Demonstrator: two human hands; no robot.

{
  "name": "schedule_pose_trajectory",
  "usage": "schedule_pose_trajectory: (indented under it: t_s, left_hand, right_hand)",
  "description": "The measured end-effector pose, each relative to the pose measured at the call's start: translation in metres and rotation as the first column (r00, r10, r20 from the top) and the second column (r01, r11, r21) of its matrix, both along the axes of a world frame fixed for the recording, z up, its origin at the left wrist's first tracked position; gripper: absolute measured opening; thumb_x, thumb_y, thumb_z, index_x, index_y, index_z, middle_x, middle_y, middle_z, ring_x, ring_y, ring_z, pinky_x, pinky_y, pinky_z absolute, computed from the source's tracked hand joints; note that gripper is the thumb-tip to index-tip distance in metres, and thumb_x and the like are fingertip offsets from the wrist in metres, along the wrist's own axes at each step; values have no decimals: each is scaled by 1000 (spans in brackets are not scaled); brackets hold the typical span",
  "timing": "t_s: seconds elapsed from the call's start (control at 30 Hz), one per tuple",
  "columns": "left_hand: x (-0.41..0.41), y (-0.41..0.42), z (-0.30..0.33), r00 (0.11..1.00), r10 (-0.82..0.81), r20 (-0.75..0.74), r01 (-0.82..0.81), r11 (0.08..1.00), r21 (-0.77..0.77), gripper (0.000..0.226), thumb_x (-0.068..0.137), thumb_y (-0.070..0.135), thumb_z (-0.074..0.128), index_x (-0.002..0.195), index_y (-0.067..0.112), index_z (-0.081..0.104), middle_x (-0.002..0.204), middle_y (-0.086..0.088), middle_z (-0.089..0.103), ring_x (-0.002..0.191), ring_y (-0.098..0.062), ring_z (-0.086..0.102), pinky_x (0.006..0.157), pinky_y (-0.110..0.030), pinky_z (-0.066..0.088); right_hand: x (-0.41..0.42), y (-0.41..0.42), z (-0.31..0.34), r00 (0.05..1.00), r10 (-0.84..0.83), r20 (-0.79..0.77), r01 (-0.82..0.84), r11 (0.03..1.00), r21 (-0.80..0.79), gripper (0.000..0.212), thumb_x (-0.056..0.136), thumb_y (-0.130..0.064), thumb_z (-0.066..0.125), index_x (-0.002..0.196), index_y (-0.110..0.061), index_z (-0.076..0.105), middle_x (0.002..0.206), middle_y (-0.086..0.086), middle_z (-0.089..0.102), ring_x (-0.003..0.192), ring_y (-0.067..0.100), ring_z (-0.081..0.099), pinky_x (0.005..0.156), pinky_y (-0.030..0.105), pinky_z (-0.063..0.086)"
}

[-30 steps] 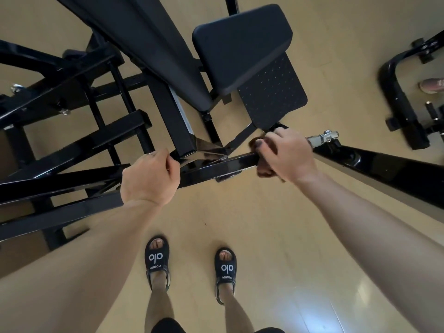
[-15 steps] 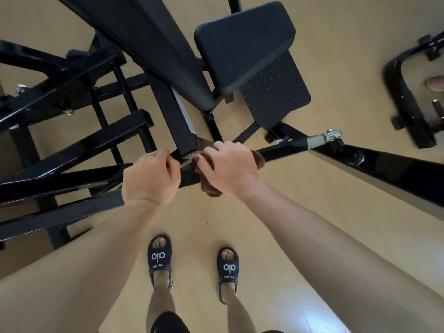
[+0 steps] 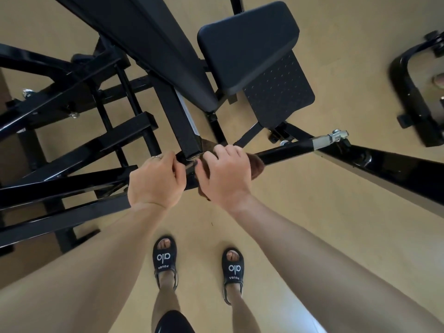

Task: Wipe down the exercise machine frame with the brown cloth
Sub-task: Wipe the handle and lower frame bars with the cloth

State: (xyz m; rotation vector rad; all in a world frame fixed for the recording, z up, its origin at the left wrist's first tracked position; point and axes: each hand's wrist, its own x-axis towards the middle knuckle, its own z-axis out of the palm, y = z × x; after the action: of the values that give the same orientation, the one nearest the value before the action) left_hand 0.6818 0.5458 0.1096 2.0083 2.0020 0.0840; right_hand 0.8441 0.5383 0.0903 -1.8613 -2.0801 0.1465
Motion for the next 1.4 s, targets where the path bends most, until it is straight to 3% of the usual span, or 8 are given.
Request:
schedule_pose_trajectory:
  t_s: [0.13,0.27,0.4,0.6,0.73,0.97,1.23,1.4]
  left_hand:
    - [-1,0,1,1000,6,17,-6,1000,-5,24,100,27,44,80,20,54,62,6,48,52,-18,47,53,-37,51]
    - [-1,1,0,1000,-20,25,20,1000,-10,24,101,26,43,80,20,55,61,5,49,51,-16,47,51,-34,50]
    - [-2,0,-1,998,-51,32,51,999,19,26,99,25,41,76,20,51,59,5,47,49,-15,43,48,-28,40]
    - [-3,2,-3,996,-82,27,82,997,6,25,100,27,42,76,21,47,59,5,45,52,-17,45,47,-29,42]
    - [-5,3,-4,996,-83,27,84,996,-14,27,100,27,40,77,19,50,61,3,49,53,-18,46,48,-27,36]
    - [-4,4,3,993,-117,35,120,989,-89,26,103,25,39,87,13,57,68,-4,55,62,-25,54,57,-40,54]
    - [-9,6,-6,990,-134,45,138,987,-84,34,101,34,29,79,18,50,69,0,52,61,-24,54,62,-39,51]
    - [-14,14,5,986,-111,128,146,942,-304,37,106,36,24,80,23,46,82,-7,60,75,-31,59,73,-44,52]
  right_hand:
    - [63,11,-1,969,228,98,-233,971,46,41,104,-50,42,86,-22,67,81,-4,61,73,14,48,73,27,31]
    - [135,24,8,997,-48,64,45,998,50,41,102,-41,49,76,-15,67,73,-10,42,69,13,36,70,31,35]
    - [99,21,11,955,-281,90,282,959,-1,44,102,-37,46,70,-14,65,69,-4,48,69,18,39,76,35,35]
    - [-5,3,10,993,-118,20,119,990,-74,46,104,-43,42,77,-20,70,72,-3,61,72,21,52,79,37,42]
    - [63,6,9,980,183,77,-179,982,-58,39,104,-48,46,90,-21,70,84,-4,62,80,18,56,81,32,40]
    - [83,18,15,915,-402,37,404,912,-74,43,102,-41,48,81,-14,74,75,-7,50,79,16,42,87,39,40]
    - [-11,1,34,940,-332,-78,308,925,-225,41,105,-45,45,80,-22,67,77,-10,50,80,15,45,92,37,39]
    - [-10,-13,80,666,-551,-503,417,834,-361,48,104,-47,48,61,-27,48,65,-6,56,73,21,59,70,38,49]
